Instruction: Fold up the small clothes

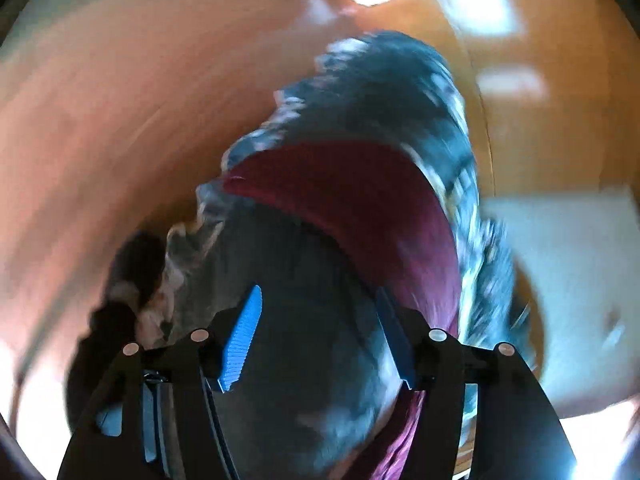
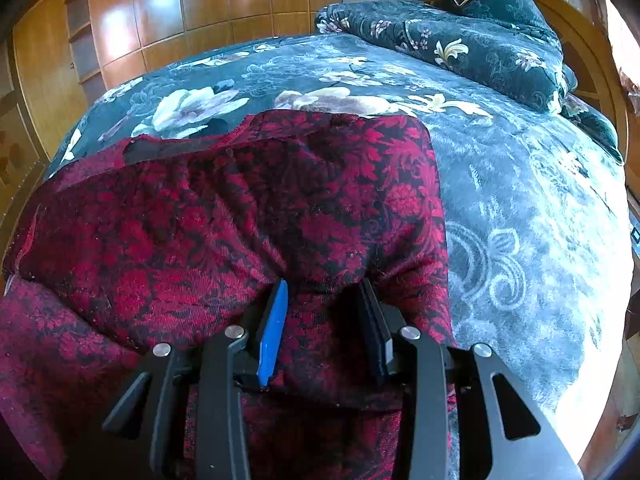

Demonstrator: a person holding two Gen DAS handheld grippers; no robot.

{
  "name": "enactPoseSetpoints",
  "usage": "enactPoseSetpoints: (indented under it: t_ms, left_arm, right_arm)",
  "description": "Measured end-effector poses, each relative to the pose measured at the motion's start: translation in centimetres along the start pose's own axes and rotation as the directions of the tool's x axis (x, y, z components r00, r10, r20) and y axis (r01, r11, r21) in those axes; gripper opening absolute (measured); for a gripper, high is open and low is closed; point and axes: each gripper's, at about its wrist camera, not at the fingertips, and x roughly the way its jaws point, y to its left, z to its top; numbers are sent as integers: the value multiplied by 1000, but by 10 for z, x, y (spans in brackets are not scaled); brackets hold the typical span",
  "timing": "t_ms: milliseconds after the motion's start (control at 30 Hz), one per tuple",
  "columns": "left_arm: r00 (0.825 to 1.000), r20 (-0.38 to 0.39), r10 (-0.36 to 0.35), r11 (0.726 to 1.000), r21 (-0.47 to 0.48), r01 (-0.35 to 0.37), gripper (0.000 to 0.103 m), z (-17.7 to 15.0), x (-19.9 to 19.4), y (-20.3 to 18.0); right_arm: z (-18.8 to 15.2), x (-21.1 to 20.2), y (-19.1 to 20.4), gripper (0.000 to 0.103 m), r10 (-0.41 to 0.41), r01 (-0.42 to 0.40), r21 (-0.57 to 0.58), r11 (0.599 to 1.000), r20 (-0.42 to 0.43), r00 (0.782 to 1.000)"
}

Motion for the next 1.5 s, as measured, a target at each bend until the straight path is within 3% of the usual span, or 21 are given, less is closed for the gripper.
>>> enactPoseSetpoints:
  t_ms: [167, 233, 300, 467, 567, 633, 667, 700, 733, 800, 900, 1033, 1100, 1133, 1167, 1233, 1300, 1367, 1433, 1467, 1500]
  left_arm:
    - [993, -14, -120, 971, -212, 114, 58, 22, 26, 32]
    - [988, -21, -155, 954, -263, 144, 68, 25, 42, 36]
    - [978, -25, -206, 922, -341, 186, 70, 28, 63, 41]
    - [972, 33, -232, 839, -499, 217, 73, 38, 97, 54]
    - [983, 34, -183, 825, -539, 172, 73, 42, 111, 57]
    - [978, 25, -205, 810, -557, 184, 61, 45, 121, 57]
    - [972, 24, -234, 808, -551, 208, 56, 47, 125, 55]
    - [971, 22, -237, 828, -518, 214, 44, 52, 125, 48]
    - [977, 30, -210, 850, -488, 198, 29, 56, 121, 41]
    - [980, 73, -183, 876, -440, 196, 16, 62, 108, 34]
    - [973, 138, -183, 912, -347, 221, 12, 74, 78, 15]
    - [966, 216, -145, 983, -82, 166, 11, 78, 22, -51]
    - [954, 268, -135, 986, 126, 105, 11, 63, -6, -101]
    - [946, 293, -140, 972, 222, 75, 11, 52, -16, -123]
    - [939, 305, -156, 951, 303, 59, 11, 43, -23, -142]
    - [930, 308, -201, 857, 516, 14, 11, 1, -34, -192]
    - [935, 267, -233, 722, 691, -17, 11, -50, -34, -233]
    - [957, 189, -221, 553, 833, -36, 11, -111, -17, -261]
    - [978, 125, -168, 413, 910, -45, 11, -162, 7, -270]
    - [990, 80, -117, 319, 947, -39, 11, -197, 25, -268]
    - [996, 52, -72, 256, 966, -31, 11, -220, 39, -264]
  right_arm:
    - [0, 1, 5, 36, -30, 30, -23, 999, 0, 1000]
    - [0, 1, 8, 36, -44, 44, -33, 998, 2, 999]
    - [-1, 2, 10, 36, -57, 57, -41, 997, 4, 998]
    - [-2, 3, 14, 37, -87, 88, -60, 994, 8, 996]
    - [-3, 4, 19, 37, -116, 117, -80, 990, 12, 993]
    - [-3, 5, 23, 37, -136, 137, -95, 986, 17, 991]
    - [-3, 5, 24, 37, -140, 141, -97, 985, 19, 990]
    - [-3, 5, 24, 37, -143, 144, -97, 985, 19, 990]
    - [-3, 6, 24, 37, -143, 144, -97, 985, 20, 989]
    - [-3, 6, 24, 37, -142, 143, -97, 985, 19, 990]
    - [-4, 6, 24, 37, -143, 144, -97, 985, 20, 990]
    - [-3, 6, 24, 37, -136, 137, -92, 986, 22, 991]
    - [-3, 6, 23, 37, -132, 133, -86, 987, 22, 991]
    - [-4, 6, 23, 37, -129, 130, -83, 988, 22, 991]
    - [-4, 5, 22, 37, -126, 127, -80, 989, 22, 992]
    - [-3, 5, 20, 37, -114, 115, -69, 991, 21, 993]
    - [-3, 4, 18, 37, -103, 104, -60, 993, 22, 994]
    - [-3, 4, 15, 37, -89, 90, -49, 995, 22, 996]
    - [-2, 4, 13, 38, -77, 78, -40, 996, 23, 997]
    - [-2, 3, 12, 38, -71, 72, -35, 997, 23, 997]
    - [-2, 3, 11, 38, -66, 67, -31, 997, 24, 998]
